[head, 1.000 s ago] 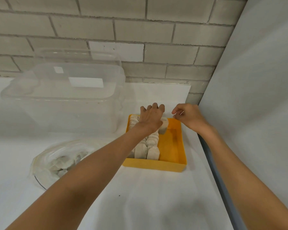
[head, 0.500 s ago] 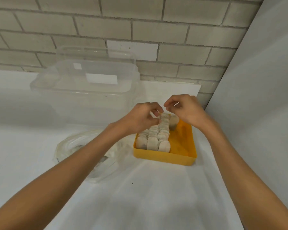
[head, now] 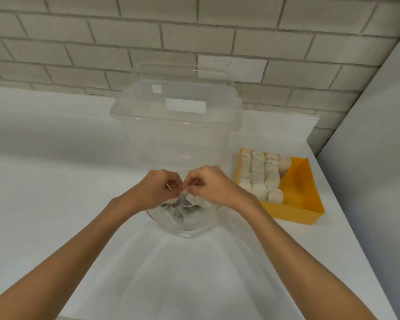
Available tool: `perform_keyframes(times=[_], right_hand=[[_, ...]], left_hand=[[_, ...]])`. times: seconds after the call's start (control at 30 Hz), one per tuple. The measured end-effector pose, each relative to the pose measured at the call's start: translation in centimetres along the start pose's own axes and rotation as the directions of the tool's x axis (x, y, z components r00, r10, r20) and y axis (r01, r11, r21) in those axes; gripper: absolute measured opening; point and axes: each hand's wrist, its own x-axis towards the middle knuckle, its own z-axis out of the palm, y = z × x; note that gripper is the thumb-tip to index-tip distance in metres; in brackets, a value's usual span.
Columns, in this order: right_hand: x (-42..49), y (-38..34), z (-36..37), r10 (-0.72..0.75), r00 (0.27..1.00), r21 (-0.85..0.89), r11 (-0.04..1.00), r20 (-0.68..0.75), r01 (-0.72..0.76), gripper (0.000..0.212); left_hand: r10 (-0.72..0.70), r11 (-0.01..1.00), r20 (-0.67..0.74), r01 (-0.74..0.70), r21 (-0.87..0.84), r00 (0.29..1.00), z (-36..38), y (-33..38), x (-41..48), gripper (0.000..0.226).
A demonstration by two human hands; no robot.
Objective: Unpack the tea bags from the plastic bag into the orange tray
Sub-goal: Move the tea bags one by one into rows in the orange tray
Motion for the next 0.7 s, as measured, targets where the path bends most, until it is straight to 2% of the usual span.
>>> perform_keyframes(times=[0.13,0.23,0.3,0.4,0.5,0.7], right_hand=[[1.6,1.5,3.8,0.139,0.989,-0.184,0.975,0.054,-0.127,0.028],[1.7,2.4,5.5,0.233,0.970,-0.310,0.929,0.070,-0.201,0.035],[1.6,2.5,6.2,0.250,0.968,-0.349,0.910,0.031,-0.224,0.036],[1.6,2.5,6.8,0.216,0.974,-0.368,0.901,-0.075,-0.228,0.024],[1.0,2.7,6.7,0.185,0.968,-0.269,0.936,-0.172,-0.227,0.017],[-0.4,1.8,5.5,0.230,0.912,0.126,0.972,-0.340,-0.198,0.010]], left_hand=[[-0.060,0.995,0.035,0.057,0.086,0.998,1.4,-2.6,-0.1,0.023],[-0.048,0.991,0.036,0.043,0.127,0.998,2.2,-2.8,-0.2,0.029],[-0.033,0.991,0.025,0.029,0.130,0.999,2.8,-2.8,-0.1,0.029],[-0.055,0.998,-0.016,0.055,0.034,0.998,3.4,-2.9,0.0,0.025],[-0.100,0.986,-0.068,0.089,-0.138,0.993,3.5,-2.8,-0.3,0.021],[-0.093,0.932,-0.140,0.037,-0.360,0.986,2.6,-2.2,-1.2,0.025]])
